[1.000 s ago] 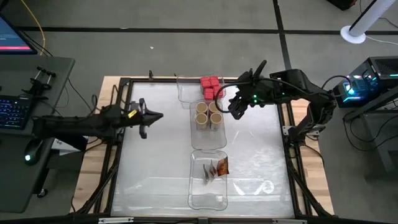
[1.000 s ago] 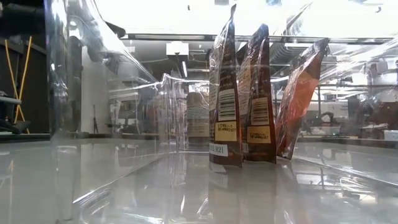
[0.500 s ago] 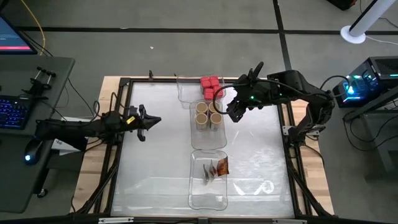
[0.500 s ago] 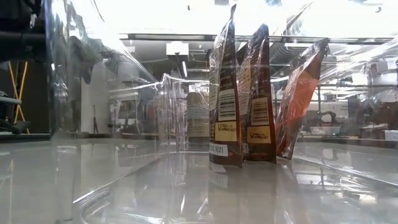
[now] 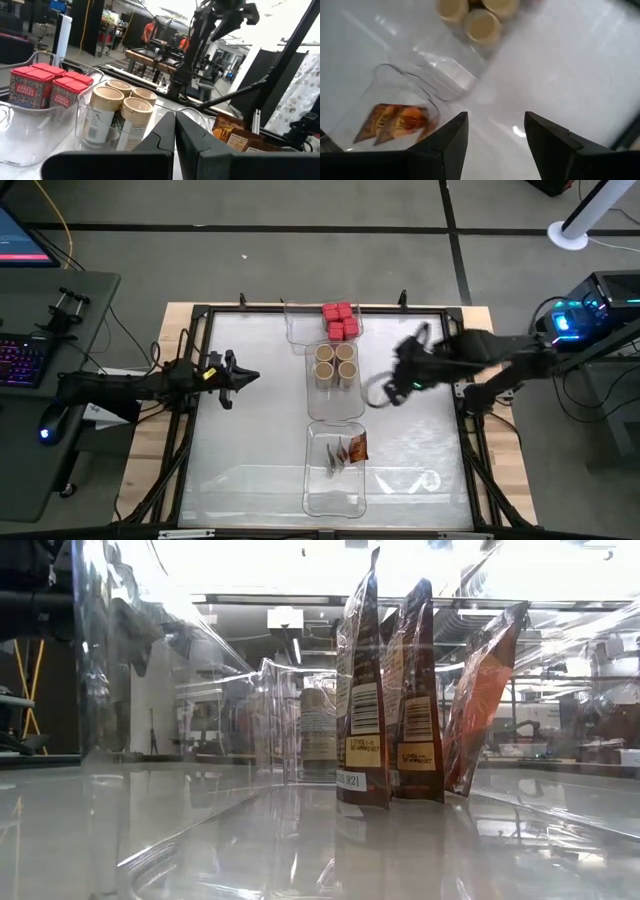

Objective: Sort spices by type
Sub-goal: Return to Home Position

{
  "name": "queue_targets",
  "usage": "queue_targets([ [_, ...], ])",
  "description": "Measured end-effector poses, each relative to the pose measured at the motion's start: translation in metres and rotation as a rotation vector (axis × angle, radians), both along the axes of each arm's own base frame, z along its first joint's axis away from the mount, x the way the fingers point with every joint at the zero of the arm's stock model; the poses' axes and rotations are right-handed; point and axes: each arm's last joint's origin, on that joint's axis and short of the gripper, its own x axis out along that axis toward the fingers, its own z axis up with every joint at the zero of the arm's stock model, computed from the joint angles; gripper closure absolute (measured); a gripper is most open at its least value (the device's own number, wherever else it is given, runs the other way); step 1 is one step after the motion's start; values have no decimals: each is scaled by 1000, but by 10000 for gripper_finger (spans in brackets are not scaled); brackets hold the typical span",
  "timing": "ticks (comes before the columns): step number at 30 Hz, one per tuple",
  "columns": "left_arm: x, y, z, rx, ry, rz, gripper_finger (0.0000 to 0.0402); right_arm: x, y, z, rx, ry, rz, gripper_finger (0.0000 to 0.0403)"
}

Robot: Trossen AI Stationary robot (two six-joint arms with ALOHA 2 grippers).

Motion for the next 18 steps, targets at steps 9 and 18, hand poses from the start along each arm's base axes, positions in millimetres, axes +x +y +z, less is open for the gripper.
queue_targets([
  [9, 0, 0, -1, -1, 11, 0, 401, -75, -5, -52, 57, -277, -194, 212],
  [18, 0, 0, -1, -2, 12, 0, 401, -67, -35, -142, -61, -508, 137, 234],
])
